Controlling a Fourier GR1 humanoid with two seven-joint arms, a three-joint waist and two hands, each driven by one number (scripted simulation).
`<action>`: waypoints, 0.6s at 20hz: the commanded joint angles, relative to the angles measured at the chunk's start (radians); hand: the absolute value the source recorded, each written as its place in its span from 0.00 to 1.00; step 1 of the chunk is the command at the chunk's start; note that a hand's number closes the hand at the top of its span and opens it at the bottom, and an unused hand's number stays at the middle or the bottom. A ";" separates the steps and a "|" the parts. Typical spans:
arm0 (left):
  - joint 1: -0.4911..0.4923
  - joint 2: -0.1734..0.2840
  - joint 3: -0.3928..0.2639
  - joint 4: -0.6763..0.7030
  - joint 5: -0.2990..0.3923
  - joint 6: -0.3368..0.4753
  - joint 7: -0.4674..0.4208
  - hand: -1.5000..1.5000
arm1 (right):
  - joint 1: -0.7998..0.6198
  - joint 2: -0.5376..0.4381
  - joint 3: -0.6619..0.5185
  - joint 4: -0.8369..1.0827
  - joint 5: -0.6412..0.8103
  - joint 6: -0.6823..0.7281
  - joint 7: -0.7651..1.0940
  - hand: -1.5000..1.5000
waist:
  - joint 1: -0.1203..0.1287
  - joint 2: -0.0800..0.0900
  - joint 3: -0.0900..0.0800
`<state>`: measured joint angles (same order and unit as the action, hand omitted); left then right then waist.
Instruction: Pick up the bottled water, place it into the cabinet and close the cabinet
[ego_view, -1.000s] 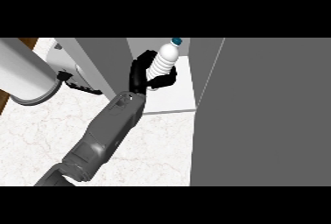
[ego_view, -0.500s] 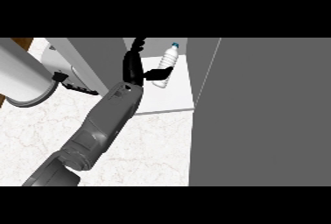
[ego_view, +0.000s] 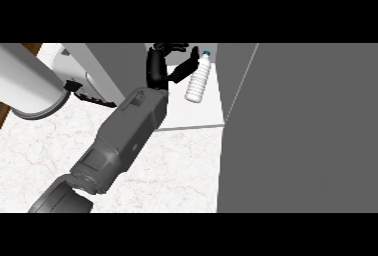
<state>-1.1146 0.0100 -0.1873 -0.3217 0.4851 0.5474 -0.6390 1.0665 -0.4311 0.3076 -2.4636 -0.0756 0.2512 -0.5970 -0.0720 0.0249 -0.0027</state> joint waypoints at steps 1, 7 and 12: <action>0.001 -0.004 0.042 -0.018 0.037 -0.152 -0.057 1.00 | 0.054 -0.009 0.011 -0.124 -0.038 0.001 0.044 0.00 | 0.008 -0.007 0.000; 0.019 -0.010 -0.005 -0.048 0.098 -0.169 -0.056 1.00 | 0.034 -0.005 -0.010 -0.134 -0.035 -0.003 0.066 0.00 | 0.019 -0.017 0.002; 0.122 -0.010 -0.117 -0.175 0.171 -0.286 0.017 1.00 | 0.056 0.005 0.046 -0.174 0.009 -0.021 0.104 0.00 | 0.029 -0.027 0.001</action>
<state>-1.0428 0.0007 -0.2529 -0.4329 0.6129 0.3386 -0.6637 1.0734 -0.4211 0.3365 -2.4878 -0.0697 0.2454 -0.5574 -0.0500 0.0048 -0.0014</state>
